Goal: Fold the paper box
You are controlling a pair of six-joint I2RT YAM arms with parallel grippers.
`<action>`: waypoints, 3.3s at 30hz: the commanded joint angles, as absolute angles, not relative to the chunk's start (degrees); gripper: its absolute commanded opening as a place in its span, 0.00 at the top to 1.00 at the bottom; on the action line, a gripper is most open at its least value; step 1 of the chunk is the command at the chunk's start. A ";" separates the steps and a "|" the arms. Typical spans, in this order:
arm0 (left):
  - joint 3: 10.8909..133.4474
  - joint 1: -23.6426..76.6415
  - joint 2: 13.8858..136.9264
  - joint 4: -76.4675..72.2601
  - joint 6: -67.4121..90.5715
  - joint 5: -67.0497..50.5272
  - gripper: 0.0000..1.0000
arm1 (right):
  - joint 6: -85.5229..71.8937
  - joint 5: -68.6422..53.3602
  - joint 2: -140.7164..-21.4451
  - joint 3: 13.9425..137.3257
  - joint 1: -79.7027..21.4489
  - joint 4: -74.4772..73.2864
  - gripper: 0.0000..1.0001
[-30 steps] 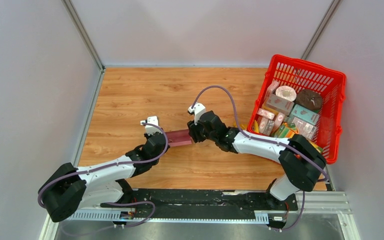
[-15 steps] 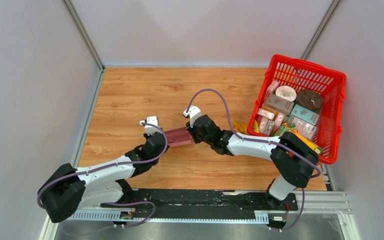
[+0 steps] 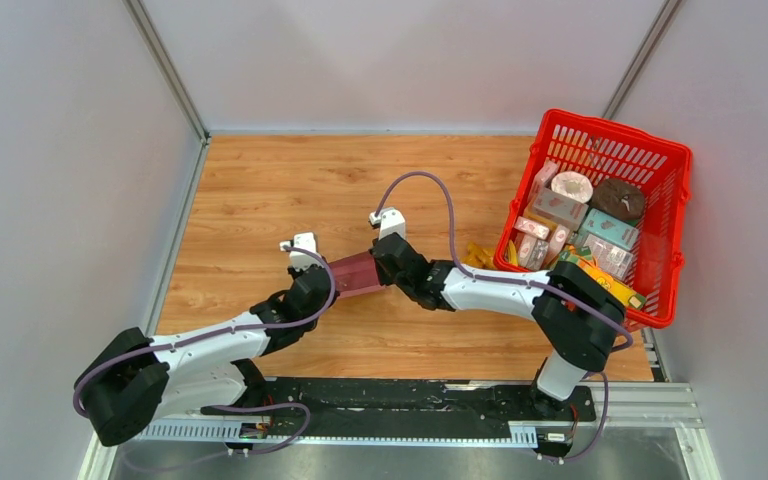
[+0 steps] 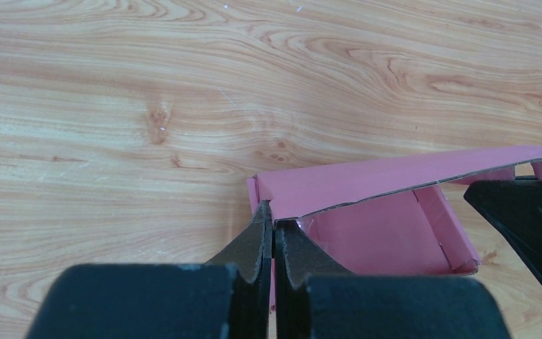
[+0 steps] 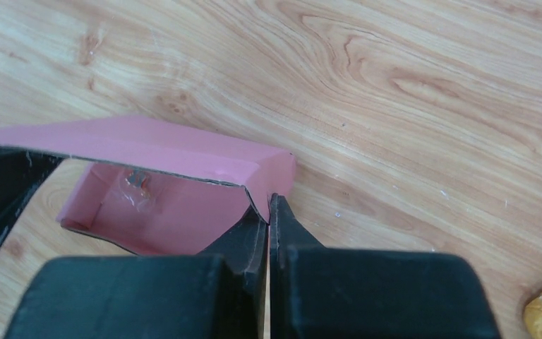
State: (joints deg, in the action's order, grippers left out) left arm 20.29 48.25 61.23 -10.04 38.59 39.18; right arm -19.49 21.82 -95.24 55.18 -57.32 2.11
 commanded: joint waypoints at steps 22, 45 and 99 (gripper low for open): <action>21.44 51.24 62.31 -9.41 40.43 38.14 1.00 | -47.28 29.53 -96.94 67.41 -59.77 -13.53 1.00; 21.53 51.94 62.76 -9.93 39.73 39.20 1.00 | -57.92 27.60 -98.17 68.38 -60.56 -16.26 1.00; 23.20 55.28 70.05 -17.22 36.47 34.10 1.00 | -24.69 14.15 -91.67 52.47 -53.70 3.17 1.00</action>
